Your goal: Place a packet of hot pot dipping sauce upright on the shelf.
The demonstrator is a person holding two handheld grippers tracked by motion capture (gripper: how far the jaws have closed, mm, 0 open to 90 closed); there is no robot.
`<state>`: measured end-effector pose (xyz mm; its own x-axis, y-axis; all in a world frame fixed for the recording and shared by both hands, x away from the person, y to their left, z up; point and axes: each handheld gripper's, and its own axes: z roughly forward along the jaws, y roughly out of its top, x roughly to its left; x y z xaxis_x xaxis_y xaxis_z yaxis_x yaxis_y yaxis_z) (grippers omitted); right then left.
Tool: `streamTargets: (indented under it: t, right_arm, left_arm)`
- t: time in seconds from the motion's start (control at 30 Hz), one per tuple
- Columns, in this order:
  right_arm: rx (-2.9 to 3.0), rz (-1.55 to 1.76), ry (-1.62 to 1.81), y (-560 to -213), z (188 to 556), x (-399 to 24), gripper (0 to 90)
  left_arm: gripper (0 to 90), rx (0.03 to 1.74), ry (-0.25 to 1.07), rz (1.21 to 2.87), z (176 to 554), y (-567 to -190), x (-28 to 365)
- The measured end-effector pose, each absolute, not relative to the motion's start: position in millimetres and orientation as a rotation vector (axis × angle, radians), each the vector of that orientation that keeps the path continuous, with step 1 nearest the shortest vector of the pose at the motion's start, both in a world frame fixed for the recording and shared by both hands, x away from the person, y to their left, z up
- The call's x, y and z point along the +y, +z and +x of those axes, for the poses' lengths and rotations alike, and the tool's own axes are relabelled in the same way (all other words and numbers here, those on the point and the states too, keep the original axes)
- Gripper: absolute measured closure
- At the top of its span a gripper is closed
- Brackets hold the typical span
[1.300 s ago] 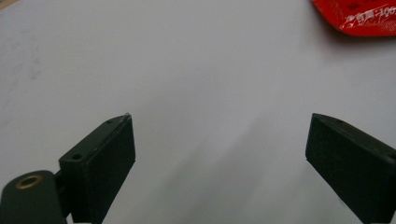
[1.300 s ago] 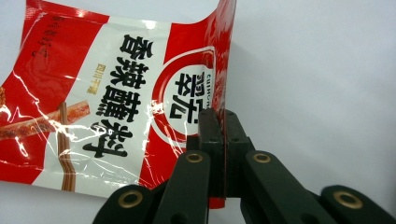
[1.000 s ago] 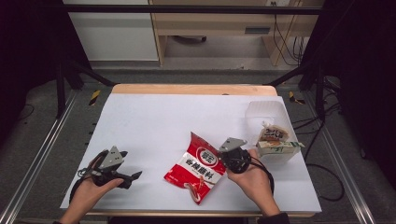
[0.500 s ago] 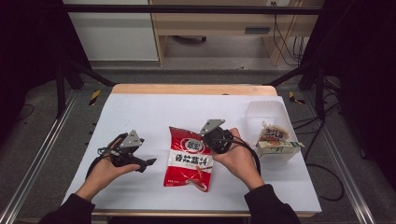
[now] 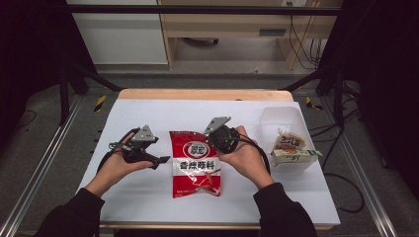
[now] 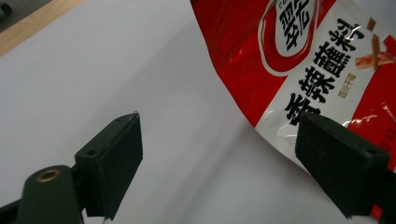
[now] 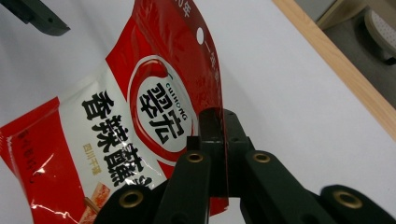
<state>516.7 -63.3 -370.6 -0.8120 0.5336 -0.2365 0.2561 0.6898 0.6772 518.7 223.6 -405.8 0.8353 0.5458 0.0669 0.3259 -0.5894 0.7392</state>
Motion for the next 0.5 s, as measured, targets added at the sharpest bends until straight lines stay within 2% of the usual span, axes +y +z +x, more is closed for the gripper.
streamTargets:
  t: [0.17,0.5]
  right_arm:
    - [2.461,0.550,0.924,-360.0,508.7,-59.8,90.0]
    - [2.413,0.513,0.948,-351.6,483.2,-62.8,90.0]
  left_arm:
    - [21.2,0.632,0.378,2.248,513.7,-390.4,223.9]
    - [27.6,0.580,0.416,2.238,499.2,-376.1,214.6]
